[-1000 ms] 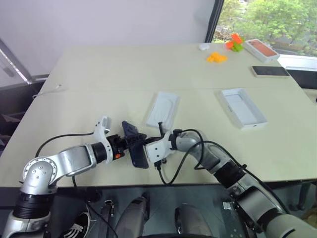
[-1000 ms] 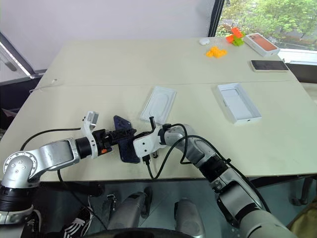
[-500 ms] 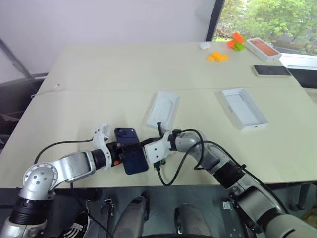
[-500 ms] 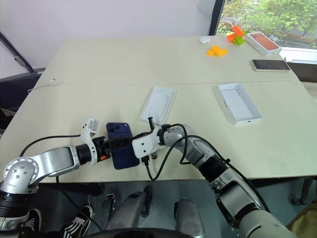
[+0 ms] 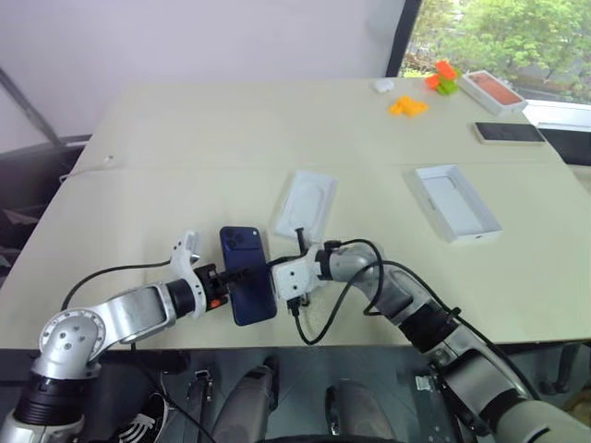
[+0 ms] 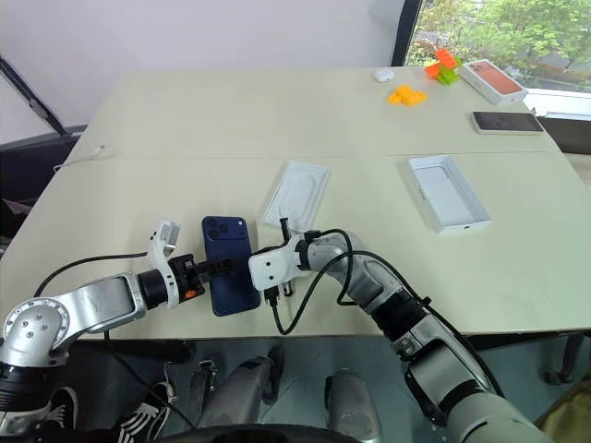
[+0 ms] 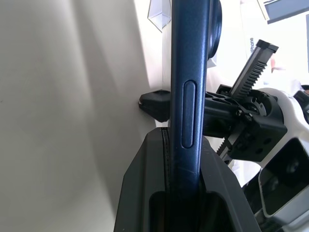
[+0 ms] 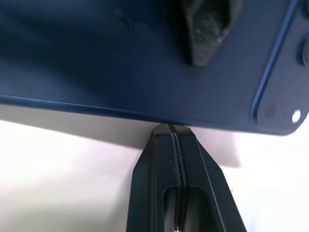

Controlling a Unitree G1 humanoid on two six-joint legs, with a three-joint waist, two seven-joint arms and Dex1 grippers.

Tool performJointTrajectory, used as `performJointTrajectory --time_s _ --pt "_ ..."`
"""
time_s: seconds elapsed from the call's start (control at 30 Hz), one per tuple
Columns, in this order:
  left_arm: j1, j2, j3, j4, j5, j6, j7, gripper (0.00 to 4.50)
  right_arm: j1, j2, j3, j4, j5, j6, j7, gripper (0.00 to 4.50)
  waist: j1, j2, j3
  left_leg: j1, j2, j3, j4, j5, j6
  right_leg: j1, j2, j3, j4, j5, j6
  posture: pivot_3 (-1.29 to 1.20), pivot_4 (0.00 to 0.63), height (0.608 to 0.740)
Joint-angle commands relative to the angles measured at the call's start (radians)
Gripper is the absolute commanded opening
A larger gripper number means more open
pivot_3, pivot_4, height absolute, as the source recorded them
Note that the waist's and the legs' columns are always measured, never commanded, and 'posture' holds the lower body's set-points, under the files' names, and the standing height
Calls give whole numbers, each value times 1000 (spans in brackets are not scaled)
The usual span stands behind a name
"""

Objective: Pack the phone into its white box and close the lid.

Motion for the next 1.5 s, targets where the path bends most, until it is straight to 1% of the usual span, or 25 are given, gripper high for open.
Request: performJointTrajectory --time_s 0.03,0.13,0.17,0.2,0.27,0.33,0.37,0.4,0.53,0.67,0.73,1.0,1.1,1.13,1.2,1.27,1.47,1.5 --pt "4 43 70 -1 -5 -6 -34 22 25 10 -96 -139 192 177 99 0 0 0 0 -1 0 0 0 0 0 -1 0 0 0 0 0 0 150 740" --pt "5 77 117 19 -7 -5 -87 0 22 13 -171 -244 362 384 181 814 -3 0 1 -5 0 0 0 0 0 -5 0 0 1 0 0 0 150 740" --pt "6 88 132 29 -8 -3 -106 0 13 15 -193 -268 397 438 184 1292 -3 0 1 -6 0 0 0 0 0 -7 0 0 2 0 0 0 150 740" --pt "7 98 145 36 -8 1 -125 0 2 19 -213 -285 424 487 180 1860 -2 0 1 -8 0 0 0 0 0 -9 0 0 2 0 0 0 150 740" --pt "7 116 165 47 7 10 -158 0 -24 14 -237 -313 464 541 179 2869 -1 0 1 -14 0 0 0 0 0 -15 0 0 3 0 0 0 150 740" --pt "4 128 185 58 18 15 -194 0 -50 8 -243 -333 493 600 181 3863 0 0 1 -16 0 0 0 0 0 -16 0 0 2 0 0 0 150 740" --pt "-1 129 194 66 31 14 -209 0 -64 7 -238 -327 486 610 169 4287 0 0 1 -17 0 0 0 0 0 -17 0 0 2 0 1 0 150 740" --pt "-8 127 201 77 35 12 -218 0 -80 6 -228 -307 464 604 149 4450 0 0 1 -17 0 0 0 0 0 -18 0 0 2 1 1 0 150 740" --pt "-41 117 196 94 75 11 -242 0 -150 2 -174 -152 358 610 60 4450 -2 0 1 -17 0 0 0 0 0 -17 0 0 2 1 1 0 150 740" --pt "-51 105 192 92 93 14 -240 0 -205 -17 -130 -53 291 652 34 4450 -1 0 1 -17 -1 0 1 1 0 -17 0 0 2 1 1 0 150 740" --pt "-49 100 192 92 105 12 -232 0 -222 -21 -118 -42 292 701 56 4450 -1 0 1 -17 -1 0 1 2 2 -17 0 0 3 2 4 0 150 740" --pt "-39 71 189 63 146 13 -230 0 -200 -50 -71 -91 297 790 111 4450 -4 0 1 -17 -1 0 1 2 2 -18 0 0 5 3 4 0 150 740" --pt "-46 63 190 65 152 13 -228 0 -198 -52 -62 -91 293 833 109 3618 -3 0 1 -16 -1 0 2 2 2 -17 0 0 6 3 4 0 150 740" --pt "-51 61 190 67 147 13 -224 0 -201 -53 -58 -80 286 831 101 3172 -3 0 1 -16 -1 0 2 2 2 -18 0 0 6 3 4 0 150 740" --pt "-63 58 190 69 141 12 -218 0 -209 -47 -61 -61 281 839 87 2015 -2 0 1 -16 -1 0 2 2 2 -17 0 0 6 3 4 0 150 740" --pt "-70 57 190 69 139 14 -215 0 -214 -44 -62 -53 277 841 74 1138 -2 0 1 -16 -1 0 2 2 2 -17 0 0 7 3 4 0 150 740" --pt "-79 55 191 72 142 17 -212 0 -204 -56 -50 -65 273 823 86 1138 -2 0 1 -15 -1 0 3 3 2 -17 0 0 7 3 5 0 150 740" --pt "-80 55 189 72 147 18 -213 0 -202 -59 -48 -61 267 811 83 906 -2 0 1 -15 -1 0 3 3 2 -17 0 0 8 3 5 0 150 740"
